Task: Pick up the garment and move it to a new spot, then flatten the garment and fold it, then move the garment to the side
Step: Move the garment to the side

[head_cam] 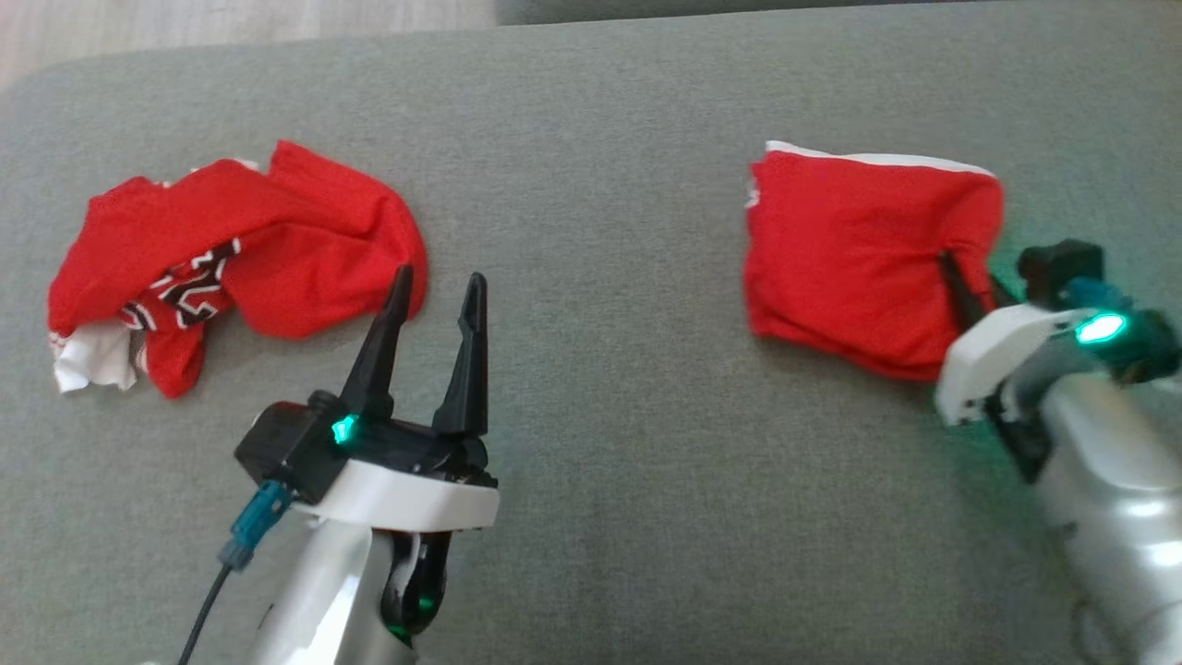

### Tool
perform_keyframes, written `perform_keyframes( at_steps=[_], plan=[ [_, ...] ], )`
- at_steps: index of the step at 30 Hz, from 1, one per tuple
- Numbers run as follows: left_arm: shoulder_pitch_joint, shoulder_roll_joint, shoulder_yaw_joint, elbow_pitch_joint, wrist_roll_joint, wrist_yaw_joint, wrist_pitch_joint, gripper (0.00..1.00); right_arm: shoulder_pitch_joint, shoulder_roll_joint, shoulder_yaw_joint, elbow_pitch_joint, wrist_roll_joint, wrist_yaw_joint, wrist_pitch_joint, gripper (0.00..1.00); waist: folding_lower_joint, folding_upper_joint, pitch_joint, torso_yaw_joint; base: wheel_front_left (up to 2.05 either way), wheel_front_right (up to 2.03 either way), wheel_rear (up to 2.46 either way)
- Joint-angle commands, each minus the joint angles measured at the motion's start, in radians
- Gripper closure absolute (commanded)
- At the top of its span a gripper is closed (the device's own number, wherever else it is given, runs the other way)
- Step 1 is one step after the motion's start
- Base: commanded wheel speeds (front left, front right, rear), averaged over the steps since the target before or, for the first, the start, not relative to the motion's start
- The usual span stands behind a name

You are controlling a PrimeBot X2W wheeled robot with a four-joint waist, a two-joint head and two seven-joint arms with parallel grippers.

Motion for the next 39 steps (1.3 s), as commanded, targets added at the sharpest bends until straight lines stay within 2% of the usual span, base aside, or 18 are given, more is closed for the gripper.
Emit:
perform_keyframes(
  at_steps=[1,12,15,19,22,25,34,39],
  plan=[
    [-0.036,0.007,0.025,-0.039,-0.007,-0.006,-0.005,0.0,-0.032,-0.042,0.044,-0.044,0.012,0.004,0.018,1.0,0.0001,0.0,0.005,-0.008,0.0,0.0,0.0],
    [-0.08,0.007,0.009,-0.055,-0.012,-0.006,-0.005,0.0,-0.022,-0.437,0.291,-0.209,0.17,0.004,0.214,1.0,0.0001,0.0,0.077,0.009,0.0,0.0,0.0],
    [-0.09,0.007,0.005,-0.053,-0.012,-0.006,-0.005,0.0,-0.036,-0.518,0.319,-0.219,0.19,0.004,0.236,1.0,0.0001,0.0,0.099,0.022,0.0,0.0,0.0],
    [-0.105,0.007,0.007,-0.05,-0.009,-0.006,-0.005,0.0,-0.065,-0.594,0.348,-0.215,0.175,0.004,0.244,1.0,0.0001,0.0,0.123,0.037,0.0,0.0,0.0],
    [-0.118,0.007,0.007,-0.05,-0.01,-0.006,-0.005,0.0,-0.09,-0.636,0.356,-0.184,0.151,0.004,0.239,1.0,0.0001,0.0,0.141,0.052,0.0,0.0,0.0],
    [-0.125,0.007,0.01,-0.049,-0.009,-0.006,-0.005,0.0,-0.108,-0.647,0.35,-0.156,0.133,0.004,0.225,1.0,0.0001,0.0,0.151,0.062,0.0,0.0,0.0],
    [-0.131,0.007,0.021,-0.048,-0.004,-0.006,-0.005,0.0,-0.149,-0.644,0.332,-0.093,0.059,0.004,0.182,1.0,0.0001,0.0,0.163,0.073,0.0,0.0,0.0],
    [-0.13,0.007,0.026,-0.047,-0.002,-0.006,-0.005,0.0,-0.162,-0.621,0.318,-0.056,0.036,0.004,0.178,1.0,0.0001,0.0,0.159,0.072,0.0,0.0,0.0]
  ],
)
